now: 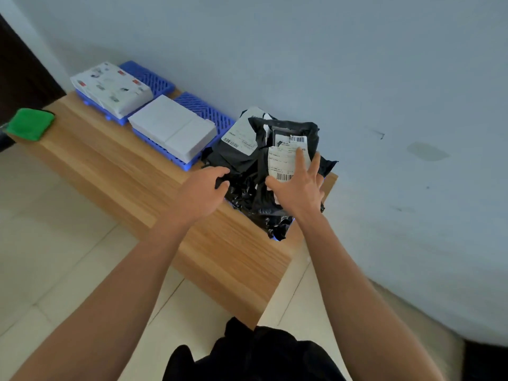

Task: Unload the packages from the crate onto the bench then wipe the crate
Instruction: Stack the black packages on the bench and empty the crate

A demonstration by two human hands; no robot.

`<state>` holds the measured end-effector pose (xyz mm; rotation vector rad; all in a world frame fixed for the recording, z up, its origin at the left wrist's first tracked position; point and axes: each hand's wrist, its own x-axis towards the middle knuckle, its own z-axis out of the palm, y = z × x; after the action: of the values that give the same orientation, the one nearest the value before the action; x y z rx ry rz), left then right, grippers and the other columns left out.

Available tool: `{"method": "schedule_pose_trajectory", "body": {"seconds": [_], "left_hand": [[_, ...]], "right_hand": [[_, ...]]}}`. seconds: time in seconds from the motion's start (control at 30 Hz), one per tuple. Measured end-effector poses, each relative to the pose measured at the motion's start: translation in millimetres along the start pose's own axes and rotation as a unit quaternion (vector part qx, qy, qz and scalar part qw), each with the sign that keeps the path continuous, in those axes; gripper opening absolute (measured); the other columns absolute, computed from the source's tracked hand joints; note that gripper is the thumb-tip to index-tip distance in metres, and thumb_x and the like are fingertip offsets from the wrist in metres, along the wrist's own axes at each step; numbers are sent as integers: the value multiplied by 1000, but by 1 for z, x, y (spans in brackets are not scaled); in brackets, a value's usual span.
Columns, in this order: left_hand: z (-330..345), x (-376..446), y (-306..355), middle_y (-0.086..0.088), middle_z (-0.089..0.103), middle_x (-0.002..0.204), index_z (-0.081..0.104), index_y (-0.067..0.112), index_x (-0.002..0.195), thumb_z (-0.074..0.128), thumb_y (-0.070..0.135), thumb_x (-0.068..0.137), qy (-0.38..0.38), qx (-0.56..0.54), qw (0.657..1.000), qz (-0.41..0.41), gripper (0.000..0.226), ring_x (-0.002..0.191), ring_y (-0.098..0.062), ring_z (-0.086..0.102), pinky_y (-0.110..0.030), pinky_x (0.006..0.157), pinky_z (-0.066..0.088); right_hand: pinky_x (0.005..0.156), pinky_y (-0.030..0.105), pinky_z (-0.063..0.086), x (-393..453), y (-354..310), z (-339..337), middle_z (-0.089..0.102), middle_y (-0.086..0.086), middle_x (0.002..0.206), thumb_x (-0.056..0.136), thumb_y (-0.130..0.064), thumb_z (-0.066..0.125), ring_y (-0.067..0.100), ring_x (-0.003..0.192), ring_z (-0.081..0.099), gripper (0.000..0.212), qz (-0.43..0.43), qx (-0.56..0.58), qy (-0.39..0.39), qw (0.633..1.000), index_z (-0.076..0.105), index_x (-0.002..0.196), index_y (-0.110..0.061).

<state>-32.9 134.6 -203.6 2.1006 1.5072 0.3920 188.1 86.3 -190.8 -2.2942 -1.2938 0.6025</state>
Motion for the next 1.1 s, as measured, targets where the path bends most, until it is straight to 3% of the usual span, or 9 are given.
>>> {"method": "schedule_pose_trajectory", "body": {"seconds": [0.23, 0.47, 0.7, 1.1], "left_hand": [[2, 47, 29, 2, 66, 132, 61, 21, 138, 58, 29, 101, 5, 4, 998, 68, 38, 120, -18, 61, -43, 99, 53], [9, 74, 43, 0, 66, 133, 59, 23, 139, 58, 30, 101, -40, 35, 993, 103, 39, 116, -20, 62, -43, 96, 54], [11, 88, 31, 0, 67, 127, 61, 23, 138, 56, 31, 101, -63, 60, 988, 131, 38, 113, -23, 62, -45, 92, 54], [-11, 128, 3, -5, 64, 136, 61, 18, 138, 56, 30, 101, -115, 60, 967, 218, 39, 123, -27, 59, -48, 97, 53]], "right_hand": [[112, 64, 28, 17, 10, -9, -10, -5, 169, 72, -61, 64, 40, 150, 12, 106, 51, 12, 17, 998, 7, 159, -40], [111, 63, 31, 26, 19, -10, -10, 0, 169, 74, -61, 63, 42, 146, 22, 105, 95, 12, 28, 995, 7, 160, -37], [109, 62, 34, 25, 1, 8, -8, 2, 168, 77, -64, 61, 40, 141, 27, 104, 91, -37, 65, 993, 6, 160, -33], [107, 61, 35, 44, -40, 46, -13, 7, 169, 82, -73, 50, 44, 139, 29, 99, 184, -78, 69, 977, 3, 160, -33]]}}
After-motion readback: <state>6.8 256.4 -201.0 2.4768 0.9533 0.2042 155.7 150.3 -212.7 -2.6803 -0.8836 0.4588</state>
